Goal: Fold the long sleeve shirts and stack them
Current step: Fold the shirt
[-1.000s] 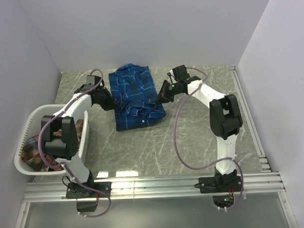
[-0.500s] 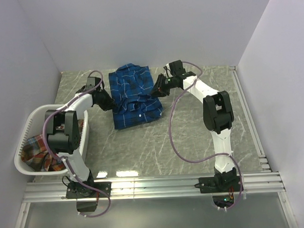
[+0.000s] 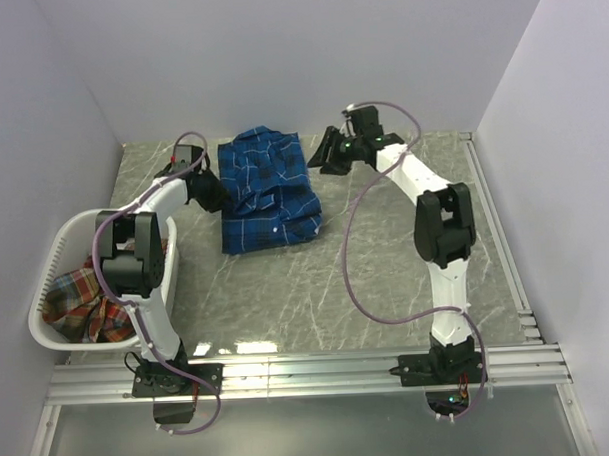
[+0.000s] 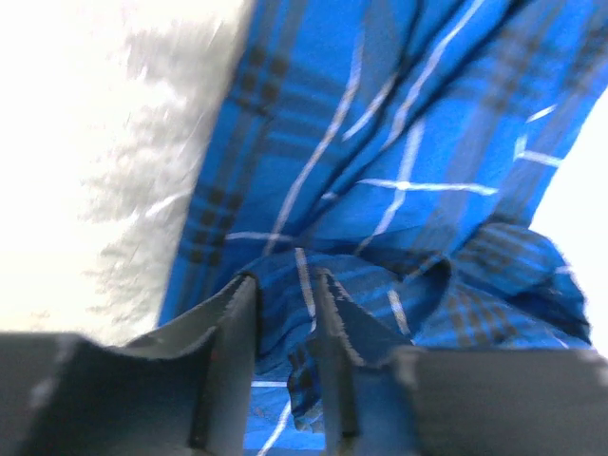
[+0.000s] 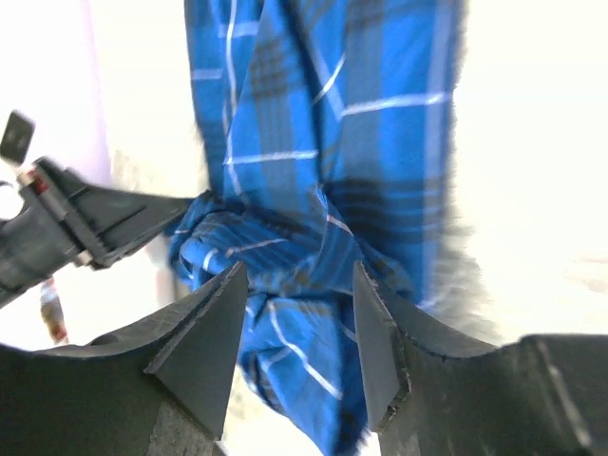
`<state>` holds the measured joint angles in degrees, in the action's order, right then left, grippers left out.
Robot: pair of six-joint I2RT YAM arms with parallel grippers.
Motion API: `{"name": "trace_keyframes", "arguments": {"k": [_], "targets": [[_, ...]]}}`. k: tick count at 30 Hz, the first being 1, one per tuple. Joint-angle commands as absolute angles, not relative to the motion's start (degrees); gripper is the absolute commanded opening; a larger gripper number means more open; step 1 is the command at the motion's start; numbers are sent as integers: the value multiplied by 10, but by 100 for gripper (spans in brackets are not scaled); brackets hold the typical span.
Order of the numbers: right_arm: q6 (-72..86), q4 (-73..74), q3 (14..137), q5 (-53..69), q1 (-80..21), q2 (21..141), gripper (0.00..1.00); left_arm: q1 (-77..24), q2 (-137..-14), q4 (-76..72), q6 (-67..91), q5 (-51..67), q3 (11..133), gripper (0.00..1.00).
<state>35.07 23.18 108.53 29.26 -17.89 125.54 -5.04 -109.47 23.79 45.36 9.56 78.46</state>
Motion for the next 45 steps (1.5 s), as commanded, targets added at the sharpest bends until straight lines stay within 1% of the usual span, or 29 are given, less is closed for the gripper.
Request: {"name": "trace_keyframes", "arguments": {"k": [1,3,4,5,6,7,8,10,15,20,23,25,33,38,39,41,43,45], "targets": [[315,185,1061,223,-154,1141,56,-47,-1085,228,433,66,824,38],[294,185,1032,214,-150,1117,57,-47,-1078,231,432,55,831,39],[287,185,1020,211,-148,1094,57,-47,-1066,231,432,55,830,47],[275,185,1007,209,-145,1084,57,-47,-1058,229,433,53,825,60],[268,186,982,209,-145,1065,57,-47,-1051,226,433,52,822,68],[262,187,970,217,-145,1057,57,-47,-1036,224,433,51,818,74],[253,188,944,222,-145,1050,57,-47,-1029,223,433,49,813,83],[252,183,915,237,-147,1034,57,-47,-1012,230,431,47,807,87],[243,140,809,291,-166,1007,56,-61,-946,243,413,47,769,88],[244,99,715,331,-196,1006,55,-96,-894,266,388,16,716,88],[258,59,674,339,-213,1008,53,-126,-876,263,376,11,691,87],[251,52,673,344,-221,1021,52,-144,-882,261,372,7,687,87],[238,70,761,344,-251,1091,50,-170,-943,258,368,2,692,87],[242,90,863,312,-253,1148,49,-185,-945,261,356,2,692,87],[241,93,880,307,-255,1157,49,-186,-945,261,352,-19,690,86],[238,105,931,288,-258,1185,49,-189,-948,261,350,-20,689,87],[239,121,983,283,-258,1208,49,-190,-948,261,348,-18,689,86],[240,131,1009,284,-259,1233,49,-192,-943,256,345,-15,690,86]]}}
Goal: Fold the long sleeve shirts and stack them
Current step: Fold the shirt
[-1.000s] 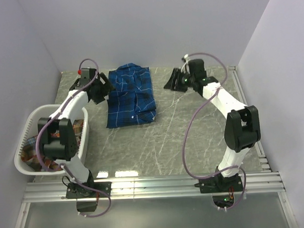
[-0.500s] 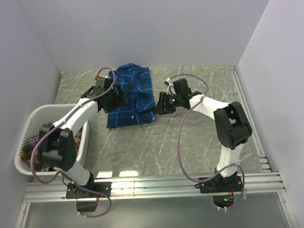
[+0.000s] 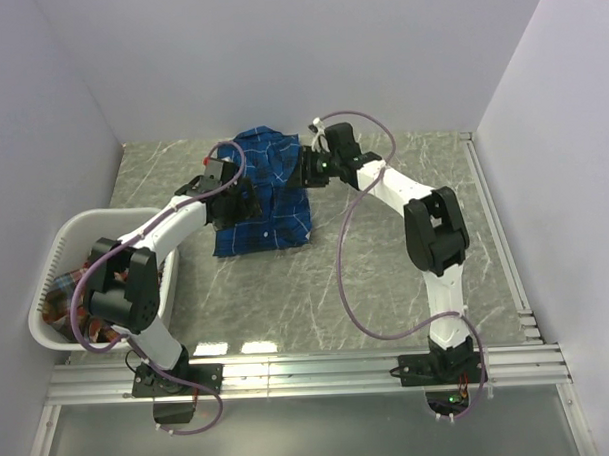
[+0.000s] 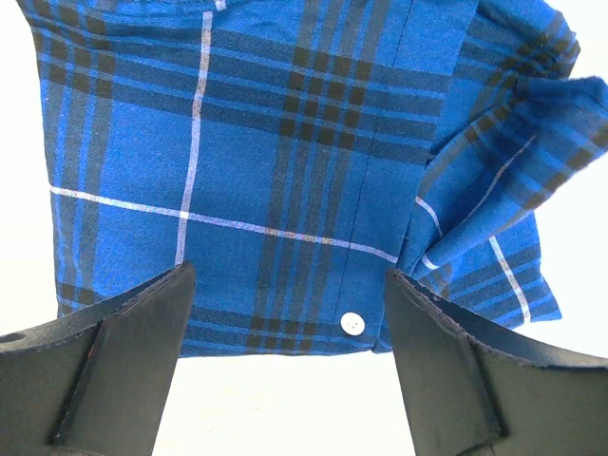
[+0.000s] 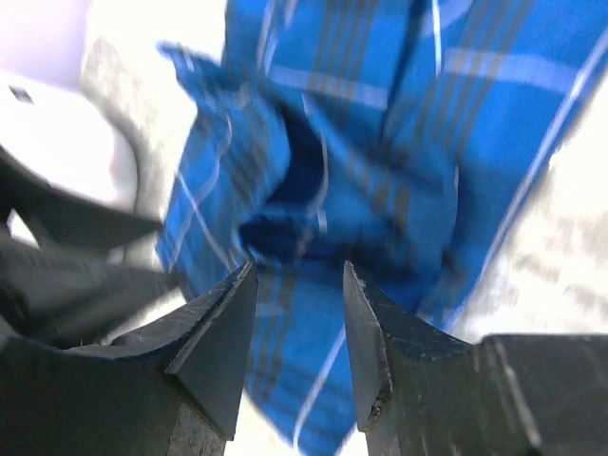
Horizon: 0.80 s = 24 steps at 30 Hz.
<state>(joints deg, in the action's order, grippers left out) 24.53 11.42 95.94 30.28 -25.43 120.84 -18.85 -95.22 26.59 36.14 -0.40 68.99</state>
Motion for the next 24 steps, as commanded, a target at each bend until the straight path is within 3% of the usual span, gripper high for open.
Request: {"name": "trace_keyframes", "arguments": {"k": [1,6,15,24], "targets": [[237,133,1021,282,-259,1237,49,-192,-941,253,341,-5,692,86],[219,171,1055,233,-257,1219,50,-203,-938,233,314,10,717,86],[298,55,818,283,-196,1053,53,-245,-1015,240,277,29,832,81],[372,-50,691,380,-188,1025,52,-270,-1120,259,242,2,932,72]]}}
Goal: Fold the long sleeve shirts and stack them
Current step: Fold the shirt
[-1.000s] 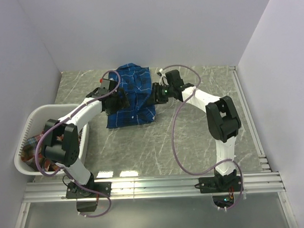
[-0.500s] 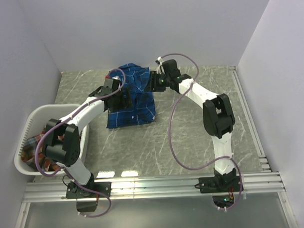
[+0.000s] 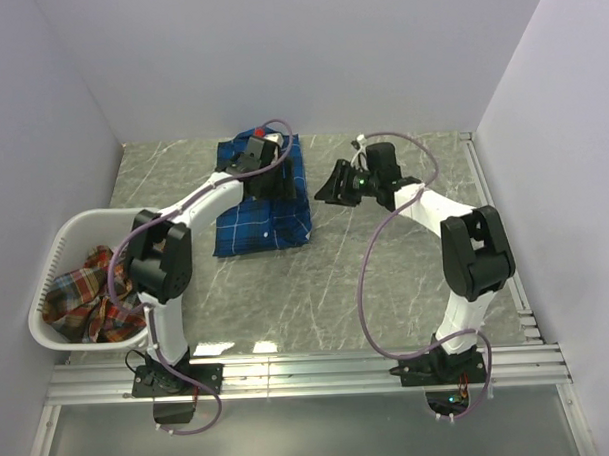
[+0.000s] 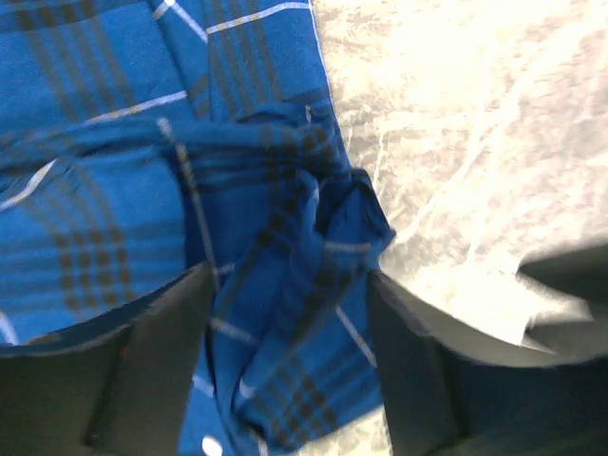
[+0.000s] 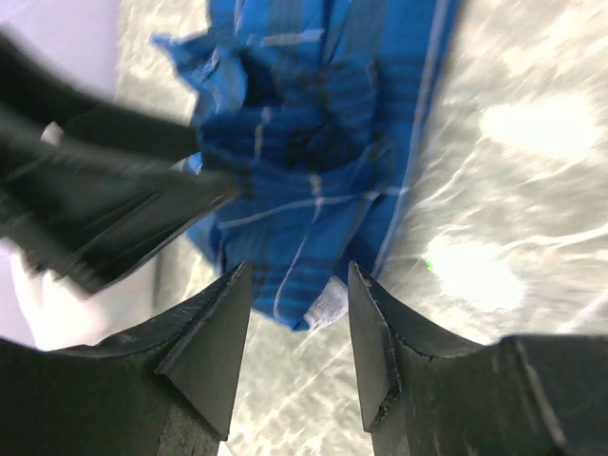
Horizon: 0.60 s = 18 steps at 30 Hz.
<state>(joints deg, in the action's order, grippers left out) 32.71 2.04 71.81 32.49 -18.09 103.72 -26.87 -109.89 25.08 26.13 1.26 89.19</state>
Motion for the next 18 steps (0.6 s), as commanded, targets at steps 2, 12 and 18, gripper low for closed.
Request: {"name": "trace_keyframes", "arguments": {"k": [2,12,18], "targets": [[387,-86,665,388,-191,1033,52,-272,-1140,265,243,1,945,67],[439,-220,639,459,-222,1114,54,-272,-1157,251,243,-54,952,14],[437,-218,659,468,-232,1157,55,-270,-1142,240,254,-66,941,7]]}}
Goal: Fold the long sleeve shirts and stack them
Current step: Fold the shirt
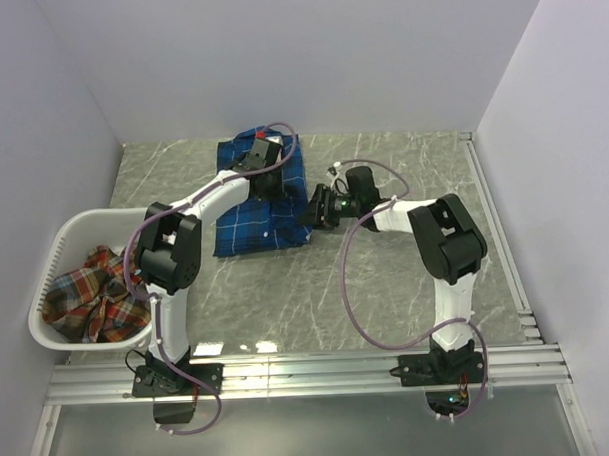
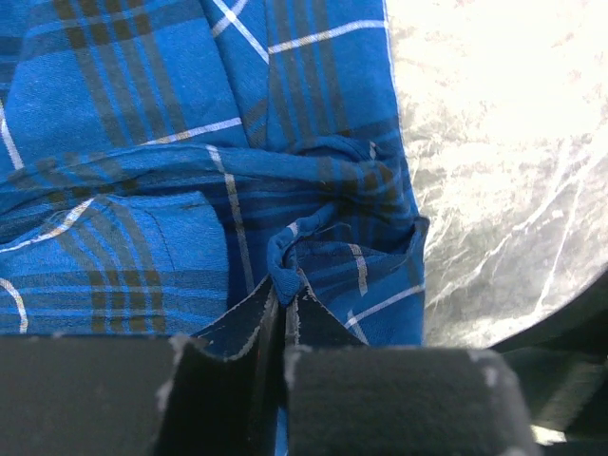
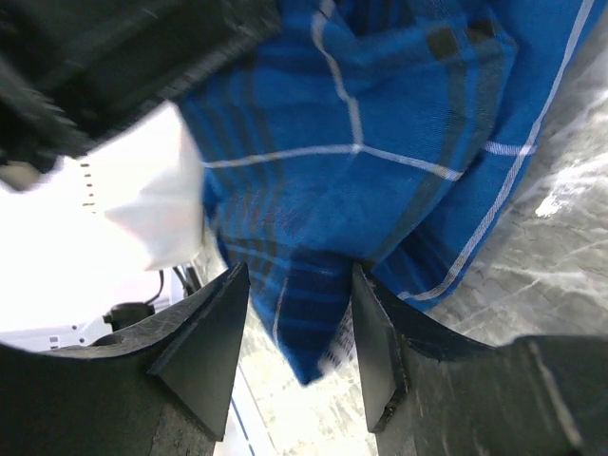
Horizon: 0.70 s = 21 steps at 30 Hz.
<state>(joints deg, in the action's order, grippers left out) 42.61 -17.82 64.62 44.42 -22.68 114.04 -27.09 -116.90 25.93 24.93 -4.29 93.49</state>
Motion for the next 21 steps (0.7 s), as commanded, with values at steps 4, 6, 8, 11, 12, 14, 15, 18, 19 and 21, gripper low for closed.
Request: {"name": "trace_keyframes", "arguments": {"k": [4,6,8,11,12,14,15,18,19,21], "targets": [[439,-230,657,482,-234,1170,49,-262,-1120,218,263,-76,928,5],[437,-229,660,491,-234,1172,45,-253,-1111,214,271,-77,925,5],[435,-228,659,497,-234,1165,35,-242,-1106,209,277,-71,925,4],[417,-206,657,493,-233,1133,17,-230,-1103,203,281,-71,920,4],[400,-195,655,488,-233,1121,12,-229,-1103,201,282,-70,920,4],[382,-157,653,461,-234,1086,4,-225,-1105,197,281,-69,916,4],[367,-143,650,451,-235,1077,3,-225,-1105,194,280,-68,913,4],[357,-89,635,397,-236,1045,2,-225,-1109,177,280,-69,895,4],[358,-77,626,380,-236,1032,2,-225,-1111,171,281,-71,889,4],[372,-89,597,350,-236,1024,7,-225,-1115,147,282,-72,869,4]]}}
